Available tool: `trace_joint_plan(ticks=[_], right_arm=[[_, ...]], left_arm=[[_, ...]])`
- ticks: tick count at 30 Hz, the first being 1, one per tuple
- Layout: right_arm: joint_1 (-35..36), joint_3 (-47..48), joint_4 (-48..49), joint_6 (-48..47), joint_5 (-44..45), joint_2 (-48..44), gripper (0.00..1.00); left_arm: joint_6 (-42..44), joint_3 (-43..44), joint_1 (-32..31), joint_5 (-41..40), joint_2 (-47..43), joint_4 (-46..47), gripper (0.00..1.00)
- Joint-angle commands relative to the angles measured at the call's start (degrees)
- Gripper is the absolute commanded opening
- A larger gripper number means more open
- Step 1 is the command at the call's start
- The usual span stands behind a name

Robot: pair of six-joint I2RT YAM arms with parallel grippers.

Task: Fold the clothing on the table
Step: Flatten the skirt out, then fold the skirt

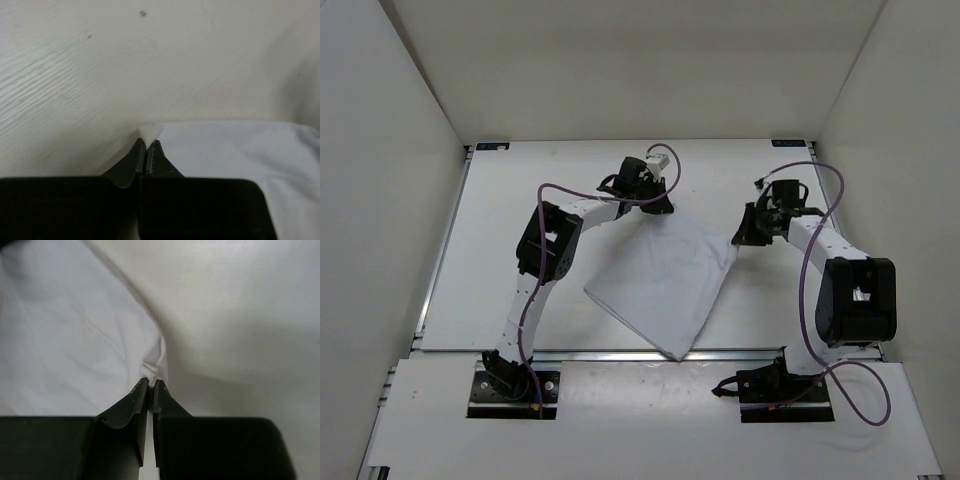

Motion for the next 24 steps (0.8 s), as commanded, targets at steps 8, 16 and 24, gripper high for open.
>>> trace_joint_plan(ticks=[8, 16, 24], right_arm=[[-1.9, 14.8, 9.1, 3.6, -7.9, 9.1, 0.00], [3.5, 22.7, 11.0, 5.8, -14.4, 18.1, 0.00], [2.9, 78.5, -9.8, 3.1, -12.4, 31.7, 0.00]], left_arm=[[3.0, -19.7, 9.0, -3.6, -24.5, 3.7, 0.00], [3.9, -27.7, 11.2, -4.5, -31.0, 5.0, 0.00], [7.4, 0.0, 14.4, -8.1, -31.3, -5.9, 0.00]])
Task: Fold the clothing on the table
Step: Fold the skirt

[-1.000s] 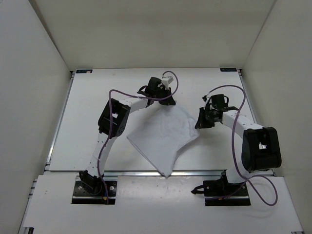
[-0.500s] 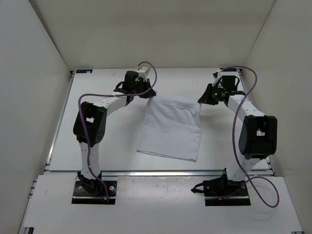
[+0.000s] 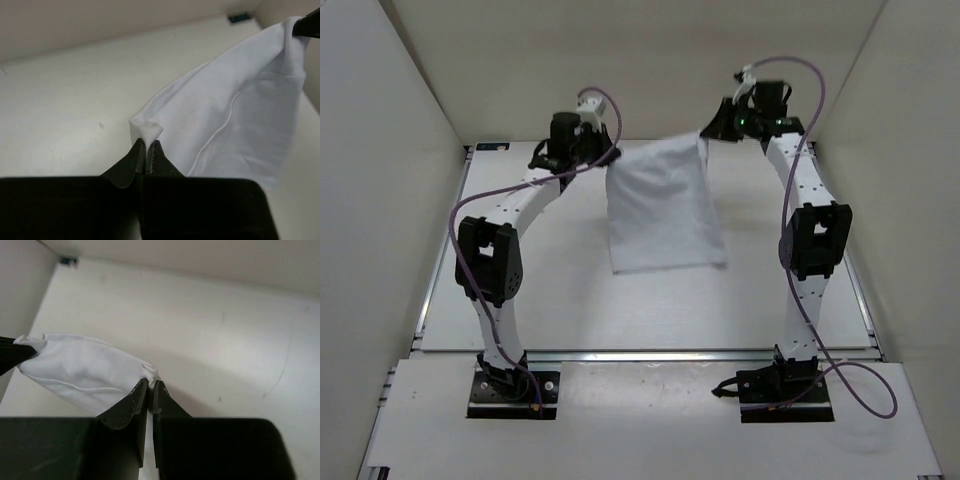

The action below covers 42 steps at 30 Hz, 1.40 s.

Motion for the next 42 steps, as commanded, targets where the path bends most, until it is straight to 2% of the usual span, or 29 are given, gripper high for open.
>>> trace_joint_plan(ticks=[1, 4, 6, 8, 10, 11, 13, 15, 17, 18, 20, 23, 28, 33, 40, 42], right_arm=[[-1.0, 19.1, -5.0, -1.4, 0.2, -1.8, 0.00], [-0.9, 18.0, -4.4, -3.4, 1.5, -6.2, 0.00], [0.0, 5.8, -2.5, -6.4, 2.9, -10.7, 0.00], [1.1, -6.9, 1.5, -7.4, 4.7, -18.5, 0.00], [1.4, -24.7, 7.3, -6.5, 3.2, -24.2, 0.00], [1.9, -29.2, 9.0, -6.4, 2.3, -28.1, 0.00], [3.1, -45.6, 13.6, -5.1, 2.6, -33.8, 0.01], [4.5, -54.9, 14.6, -4.5, 2.5, -41.0, 0.00], [6.2, -64.6, 16.0, -3.0, 1.7, -46.1, 0.00], [7.2, -68.0, 17.4, -2.3, 1.6, -49.1, 0.00], [9.0, -70.9, 20.3, -0.2, 1.3, -52.2, 0.00], [8.8, -71.1, 22.6, 1.7, 0.6, -50.3, 0.01], [9.3, -65.2, 22.7, 1.0, -2.3, -38.1, 0.00], [10.3, -61.0, 24.6, 1.3, -3.6, -28.3, 0.00], [9.8, -57.7, 22.7, -0.1, -3.6, -21.8, 0.00], [9.5, -56.9, 22.4, -0.1, -3.6, -20.4, 0.00]], left_arm=[[2.9, 12.0, 1.5, -2.9, -6.1, -2.7, 0.00], [3.5, 14.3, 2.7, -2.8, -10.0, -3.3, 0.00], [3.5, 9.9, 3.2, -1.7, -13.0, -3.0, 0.00], [4.9, 2.9, 2.6, -2.0, -16.6, -1.9, 0.00], [6.0, -7.9, 1.5, -2.9, -21.9, -1.3, 0.00], [5.8, -11.2, 0.6, -2.6, -23.4, -1.4, 0.00], [5.9, -25.0, -2.6, -4.7, -31.1, 0.2, 0.00], [6.0, -33.6, -6.6, -9.0, -37.2, -0.7, 0.00], [5.5, -41.1, -12.6, -12.5, -44.1, -4.7, 0.00], [4.7, -44.1, -13.5, -14.4, -46.2, -7.2, 0.00], [0.4, -46.7, -14.0, -14.0, -48.3, -8.9, 0.00], [-1.9, -49.9, -10.7, -14.4, -49.5, -8.0, 0.00], [-1.3, -47.5, -6.5, -21.4, -44.6, -8.4, 0.00], [-2.5, -50.7, -6.0, -22.3, -41.7, -4.9, 0.00], [-4.2, -57.3, -4.6, -23.9, -39.2, -1.5, 0.00], [-4.6, -57.7, -4.3, -23.1, -37.3, -0.1, 0.07]])
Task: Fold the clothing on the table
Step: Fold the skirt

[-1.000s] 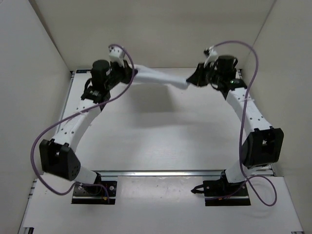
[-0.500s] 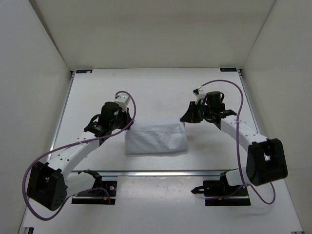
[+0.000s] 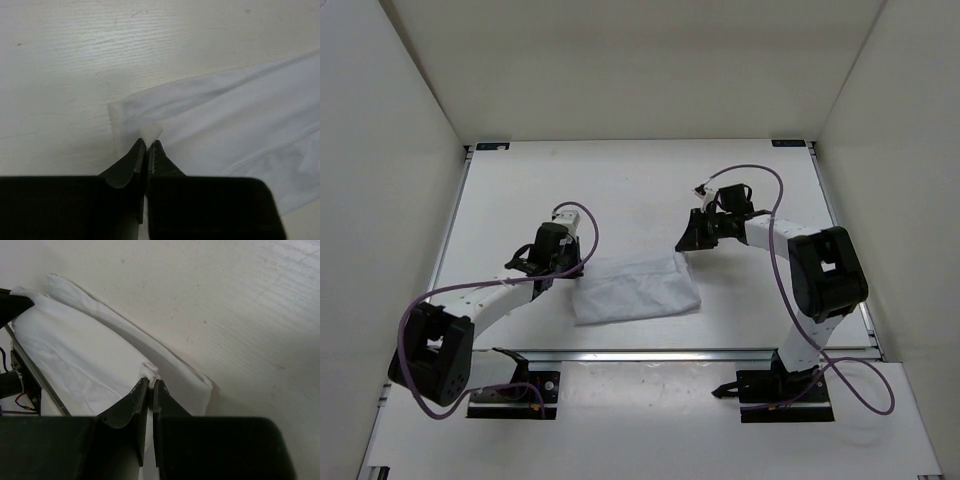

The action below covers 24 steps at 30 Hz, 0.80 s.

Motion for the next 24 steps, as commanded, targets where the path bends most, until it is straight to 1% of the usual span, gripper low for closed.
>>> trace_joint_plan(ticks=[1, 2, 3, 4, 6, 7, 8, 9, 11, 13, 15, 17, 19, 22, 24], right_arm=[[-1.3, 4.1, -0.3, -2.3, 1.3, 1.2, 0.00], [-1.7, 5.3, -1.6, -3.2, 1.9, 1.9, 0.02], [-2.1, 5.7, -3.3, -3.3, 2.5, 2.5, 0.09], [-3.1, 6.6, -4.1, -3.9, 2.4, 2.4, 0.14], [-3.9, 8.3, -6.4, -5.0, 3.0, 1.9, 0.31], [-4.7, 8.8, -7.5, -5.7, 2.8, 1.4, 0.46], [-5.2, 8.7, -7.9, -6.1, 3.3, 0.2, 0.57], [-5.4, 9.0, -9.1, -6.4, 3.3, -0.4, 0.63], [-6.8, 8.6, -9.1, -6.5, 2.8, -3.6, 0.64], [-6.5, 7.5, -9.9, -6.7, 3.2, -6.5, 0.64], [-4.9, 5.4, -10.9, -7.0, 4.4, -9.7, 0.66], [-2.7, 2.7, -11.2, -7.6, 5.6, -12.0, 0.65], [-1.1, -2.5, -10.3, -6.8, 5.6, -13.5, 0.65], [0.6, -8.7, -8.8, -5.0, 6.2, -15.8, 0.71], [0.9, -11.3, -8.4, -4.6, 6.4, -16.4, 0.74]], left_arm=[[-0.1, 0.3, 1.6, -2.3, 2.1, 2.5, 0.13], [0.4, 1.2, 1.6, -1.5, 3.2, 2.7, 0.24], [0.4, 1.9, 1.4, -1.8, 4.2, 2.0, 0.30], [1.0, 3.7, 1.7, -1.6, 4.5, 1.1, 0.31], [0.6, 6.4, 1.8, -1.6, 6.0, -1.3, 0.31], [0.3, 7.8, 2.3, -1.2, 6.5, -2.5, 0.34], [-0.3, 8.6, 2.7, -1.1, 6.8, -3.9, 0.44], [-0.6, 9.7, 2.8, -1.6, 6.9, -4.7, 0.52], [-0.7, 10.8, 3.1, -3.9, 6.0, -6.9, 0.63], [-0.3, 12.1, 3.3, -5.6, 3.5, -8.3, 0.72], [-0.2, 13.7, 3.8, -5.6, 1.2, -9.5, 0.74], [0.0, 14.6, 4.2, -4.5, -1.6, -10.1, 0.71], [-0.6, 15.4, 3.2, -3.2, -2.7, -11.0, 0.69], [-1.9, 13.6, -0.1, -2.8, -2.7, -12.3, 0.70], [-3.4, 11.7, -1.1, 0.3, -2.5, -13.3, 0.67]])
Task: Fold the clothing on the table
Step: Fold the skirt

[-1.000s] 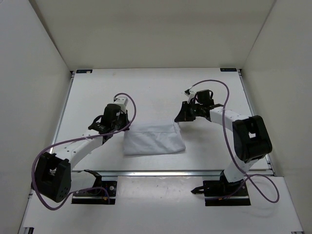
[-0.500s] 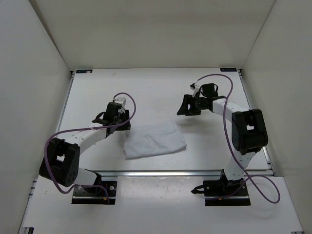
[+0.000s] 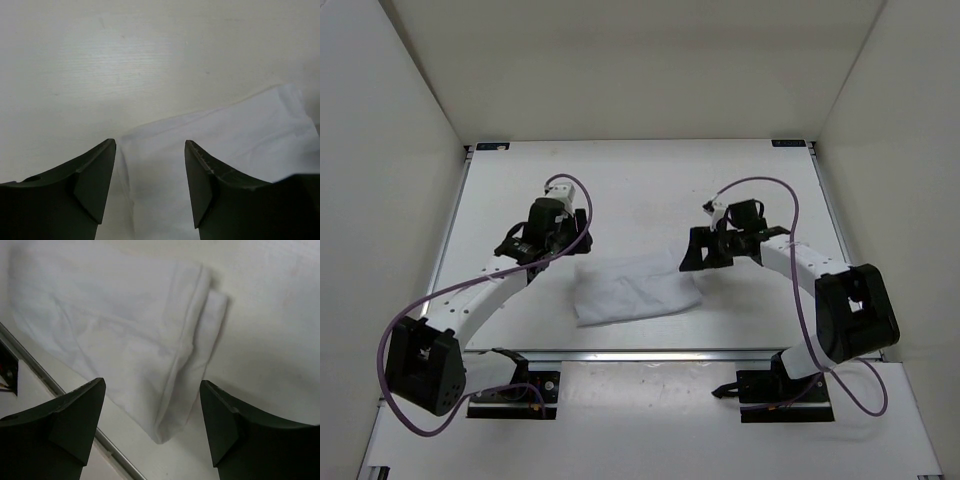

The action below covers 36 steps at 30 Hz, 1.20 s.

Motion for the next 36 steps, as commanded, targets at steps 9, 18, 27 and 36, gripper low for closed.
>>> trace_joint_plan(ticks=[9, 18, 27, 36], right_arm=[[1.2, -3.4, -0.4, -0.2, 6.3, 2.3, 0.77], [3.4, -2.0, 0.2, -1.4, 8.5, 8.7, 0.60], [2.7, -3.2, 1.9, -1.2, 7.7, 11.0, 0.30], [1.7, 0.8, 0.6, -2.3, 7.0, 14.4, 0.00]], left_arm=[[-4.0, -8.2, -3.9, 7.4, -3.1, -6.9, 0.59], [-5.1, -10.0, -3.1, 8.8, 0.8, -6.4, 0.54], [-6.1, -11.0, -3.1, 8.7, 2.6, -6.8, 0.51], [-7.2, -12.4, -3.6, 9.5, 6.2, -6.1, 0.34]])
